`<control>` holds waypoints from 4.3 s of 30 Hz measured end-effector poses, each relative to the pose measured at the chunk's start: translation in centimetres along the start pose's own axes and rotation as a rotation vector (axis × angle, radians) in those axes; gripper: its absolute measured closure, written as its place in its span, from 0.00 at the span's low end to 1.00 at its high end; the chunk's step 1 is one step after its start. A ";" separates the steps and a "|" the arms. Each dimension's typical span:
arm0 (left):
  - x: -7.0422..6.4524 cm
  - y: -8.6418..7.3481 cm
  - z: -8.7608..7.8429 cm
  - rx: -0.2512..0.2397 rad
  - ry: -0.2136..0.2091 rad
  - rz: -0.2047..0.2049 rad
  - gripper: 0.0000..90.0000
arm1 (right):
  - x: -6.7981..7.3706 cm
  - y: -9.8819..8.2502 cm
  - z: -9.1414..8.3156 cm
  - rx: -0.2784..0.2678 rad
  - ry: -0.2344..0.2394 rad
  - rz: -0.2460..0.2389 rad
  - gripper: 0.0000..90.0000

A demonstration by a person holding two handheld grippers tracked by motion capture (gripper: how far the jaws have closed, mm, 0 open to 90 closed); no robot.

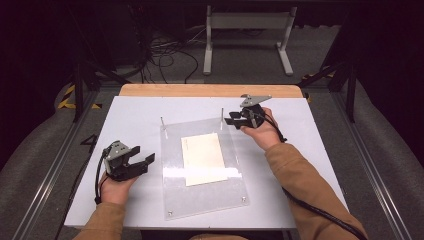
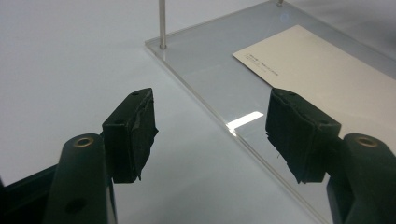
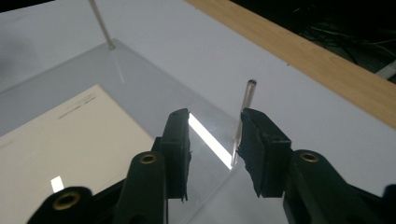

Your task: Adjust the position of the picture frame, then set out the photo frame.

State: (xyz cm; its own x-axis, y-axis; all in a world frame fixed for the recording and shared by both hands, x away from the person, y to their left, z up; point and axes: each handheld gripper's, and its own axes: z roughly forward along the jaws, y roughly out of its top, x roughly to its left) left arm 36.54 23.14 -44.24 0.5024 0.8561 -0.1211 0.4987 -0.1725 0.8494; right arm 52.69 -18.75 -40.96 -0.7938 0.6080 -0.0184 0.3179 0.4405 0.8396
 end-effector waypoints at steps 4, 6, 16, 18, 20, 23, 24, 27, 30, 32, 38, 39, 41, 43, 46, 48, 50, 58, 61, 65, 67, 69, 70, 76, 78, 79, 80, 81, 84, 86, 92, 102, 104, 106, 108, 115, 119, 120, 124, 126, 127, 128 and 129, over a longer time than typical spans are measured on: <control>0.2 -0.3 -0.3 0.003 0.007 0.003 0.37 | -1.1 0.2 2.0 -0.004 -0.045 0.000 0.69; 0.2 -0.4 -0.4 0.004 0.008 -0.004 0.37 | -1.4 0.2 2.7 0.003 -0.049 0.004 0.71; 0.3 -0.6 -0.3 0.007 0.009 0.000 0.37 | -1.7 0.1 5.2 0.036 -0.045 0.006 0.95; 0.3 -0.6 -0.2 0.006 0.001 -0.006 0.37 | -1.4 0.2 5.1 0.047 -0.059 -0.011 0.95; 0.3 -0.5 -0.2 0.005 0.000 -0.010 0.37 | -1.2 0.4 4.8 0.043 -0.069 -0.017 0.95; 0.3 -0.4 -0.1 0.004 -0.006 0.000 0.37 | -1.1 0.4 4.0 0.048 -0.080 -0.025 0.95; 0.2 -0.4 0.0 0.005 -0.009 -0.001 0.37 | -1.2 0.3 3.6 0.049 -0.081 -0.027 0.95; -0.2 -0.2 0.4 0.010 -0.018 0.016 0.37 | -1.2 0.1 2.1 0.053 -0.090 -0.034 0.95; -0.7 -0.1 0.9 0.023 -0.034 0.030 0.37 | -1.2 -0.3 0.8 0.051 -0.098 -0.041 0.95; -1.2 0.1 1.2 0.029 -0.046 0.041 0.37 | -1.2 -0.7 -0.2 0.045 -0.105 -0.042 0.95; -2.7 0.3 1.9 0.057 -0.091 0.099 0.37 | -1.8 -2.3 -1.3 0.059 -0.102 -0.023 0.95; -2.8 0.3 2.0 0.066 -0.105 0.106 0.37 | -1.9 -2.4 -1.3 0.062 -0.104 -0.020 0.95; -3.1 0.2 2.2 0.074 -0.123 0.109 0.37 | -2.1 -2.6 -1.1 0.064 -0.107 -0.017 0.95; -3.2 0.3 2.4 0.073 -0.124 0.122 0.37 | -2.3 -2.9 -0.7 0.066 -0.109 -0.006 0.95; -3.3 0.4 2.4 0.076 -0.133 0.121 0.37 | -2.5 -3.2 -0.5 0.059 -0.111 0.015 0.95; -3.3 0.5 2.4 0.070 -0.135 0.118 0.37 | -2.3 -3.3 -0.5 0.053 -0.119 0.012 0.94; -3.4 0.4 2.4 0.071 -0.145 0.121 0.37 | -2.3 -3.3 -0.6 0.052 -0.119 0.007 0.94; -4.0 0.3 1.0 0.052 -0.161 0.134 0.37 | -3.2 -4.8 -1.1 -0.031 -0.076 0.052 0.84; -4.3 0.3 0.4 0.047 -0.165 0.143 0.37 | -3.2 -5.1 -1.2 -0.055 -0.082 0.068 0.83; -4.8 0.0 -0.1 0.056 -0.180 0.156 0.37 | -2.9 -5.5 -1.0 -0.070 -0.104 0.091 0.85; -5.3 -0.2 -0.7 0.054 -0.178 0.177 0.37 | -2.8 -5.5 -0.9 -0.074 -0.105 0.097 0.85; -5.6 -0.3 -1.1 0.056 -0.184 0.196 0.37 | -2.7 -5.5 -0.8 -0.078 -0.113 0.100 0.86; -5.8 -0.4 -1.3 0.055 -0.182 0.190 0.37 | -2.6 -5.6 -0.7 -0.080 -0.119 0.107 0.85; -6.2 -0.9 -1.7 0.064 -0.199 0.225 0.37 | -2.3 -5.6 -0.4 -0.076 -0.123 0.105 0.95; -5.9 -0.9 -1.6 0.066 -0.199 0.217 0.37 | -2.4 -5.6 -0.4 -0.076 -0.117 0.133 0.95; -5.9 -1.0 -1.5 0.063 -0.198 0.205 0.37 | -2.4 -5.6 -0.4 -0.075 -0.117 0.142 0.95; -5.8 -1.0 -1.5 0.063 -0.199 0.208 0.37 | -2.3 -5.6 -0.3 -0.075 -0.122 0.149 0.95; -5.8 -1.0 -1.5 0.062 -0.199 0.202 0.37 | -2.3 -5.5 -0.3 -0.075 -0.126 0.155 0.95; -5.8 -1.0 -1.5 0.061 -0.199 0.203 0.37 | -2.2 -5.4 -0.2 -0.064 -0.143 0.214 0.94; -5.7 -0.9 -1.3 0.055 -0.198 0.217 0.37 | -2.1 -5.1 -0.1 -0.046 -0.157 0.226 0.95; -5.2 -1.0 -1.2 0.051 -0.187 0.204 0.37 | -2.1 -5.0 0.1 -0.034 -0.165 0.290 0.94; -4.7 -0.8 -1.2 0.048 -0.179 0.201 0.37 | -2.0 -4.5 0.5 0.001 -0.194 0.351 0.94; -4.5 -0.8 -1.2 0.046 -0.175 0.198 0.37 | -2.2 -4.4 0.6 0.013 -0.191 0.359 0.94; -4.4 -0.9 -1.3 0.046 -0.167 0.193 0.37 | -2.4 -4.4 0.7 0.016 -0.181 0.374 0.94; -4.2 -0.8 -1.4 0.047 -0.162 0.201 0.37 | -2.6 -4.4 0.7 0.015 -0.171 0.390 0.94; -3.2 -1.8 -1.6 0.077 -0.103 0.284 0.29 | -3.0 -4.2 0.8 0.039 -0.145 0.414 0.94; -3.4 -2.1 -1.7 0.080 -0.109 0.329 0.27 | -3.4 -4.2 0.9 0.044 -0.125 0.434 0.94; -3.6 -2.2 -1.6 0.087 -0.108 0.342 0.27 | -3.4 -4.2 0.9 0.048 -0.123 0.438 0.94; -4.2 -2.5 -1.2 0.102 -0.122 0.387 0.26 | -3.6 -4.1 1.0 0.060 -0.115 0.441 0.93; -4.5 -2.7 -1.0 0.105 -0.137 0.408 0.26 | -3.6 -4.1 1.0 0.061 -0.112 0.441 0.93; -4.6 -2.7 -0.8 0.108 -0.140 0.424 0.25 | -3.6 -4.1 1.0 0.060 -0.110 0.445 0.93; -4.7 -2.8 -0.7 0.112 -0.146 0.429 0.25 | -3.6 -4.2 1.1 0.061 -0.109 0.446 0.93; -4.8 -2.9 -0.6 0.115 -0.153 0.436 0.25 | -3.6 -4.2 1.1 0.063 -0.109 0.444 0.93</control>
State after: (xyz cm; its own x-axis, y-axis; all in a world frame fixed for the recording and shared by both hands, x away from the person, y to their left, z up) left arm 32.31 19.81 -45.82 0.7759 0.6121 0.1527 0.2889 -0.5600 0.7765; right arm 54.79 -22.07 -44.97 -0.5154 0.8114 0.2756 0.6484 0.1590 0.7445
